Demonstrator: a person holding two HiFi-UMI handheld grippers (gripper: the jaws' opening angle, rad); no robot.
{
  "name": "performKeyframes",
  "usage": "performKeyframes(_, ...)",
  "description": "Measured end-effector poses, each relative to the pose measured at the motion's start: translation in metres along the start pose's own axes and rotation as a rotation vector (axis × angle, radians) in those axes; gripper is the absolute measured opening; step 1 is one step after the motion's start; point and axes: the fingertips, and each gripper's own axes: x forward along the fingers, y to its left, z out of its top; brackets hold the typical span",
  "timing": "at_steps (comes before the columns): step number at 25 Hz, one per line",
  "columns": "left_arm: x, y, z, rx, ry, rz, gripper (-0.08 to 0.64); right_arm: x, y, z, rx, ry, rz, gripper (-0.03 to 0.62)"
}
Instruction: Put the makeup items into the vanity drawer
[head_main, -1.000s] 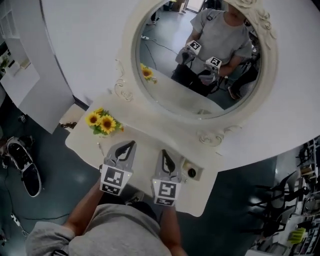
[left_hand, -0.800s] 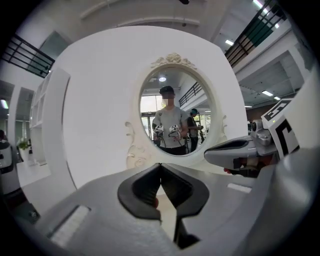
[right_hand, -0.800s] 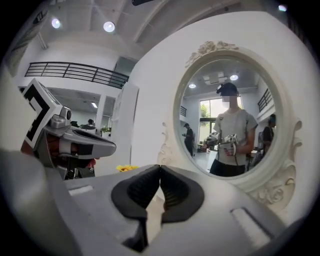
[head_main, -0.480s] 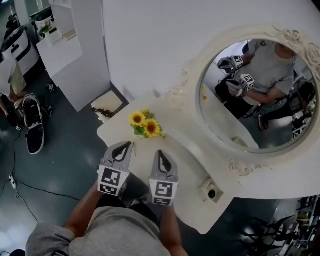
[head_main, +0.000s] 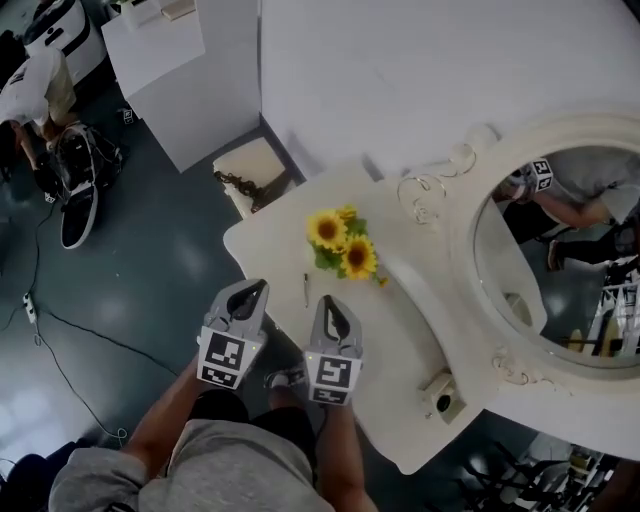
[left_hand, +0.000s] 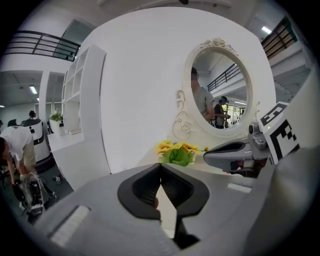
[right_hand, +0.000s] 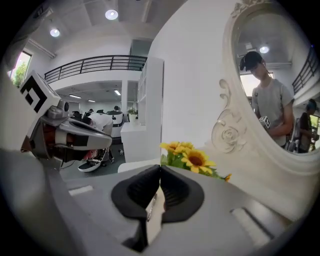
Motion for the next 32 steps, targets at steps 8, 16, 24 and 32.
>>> performKeyframes(8, 0.028, 0.018, -0.061, -0.070, 0.095, 0.011, 0.011, 0.052, 0.009, -0.060, 0.009, 0.136, 0.056, 0.006)
performKeyframes(16, 0.040, 0.028, -0.092, -0.103, 0.148, 0.017, 0.011, 0.073, 0.019, -0.096, 0.028, 0.214, 0.082, 0.006)
performKeyframes(24, 0.044, 0.028, -0.100, -0.108, 0.167, 0.003, 0.011, 0.085, 0.029, -0.120, 0.042, 0.331, 0.115, 0.150)
performKeyframes(32, 0.041, 0.031, -0.103, -0.114, 0.172, 0.011, 0.011, 0.088, 0.031, -0.127, 0.038, 0.367, 0.111, 0.152)
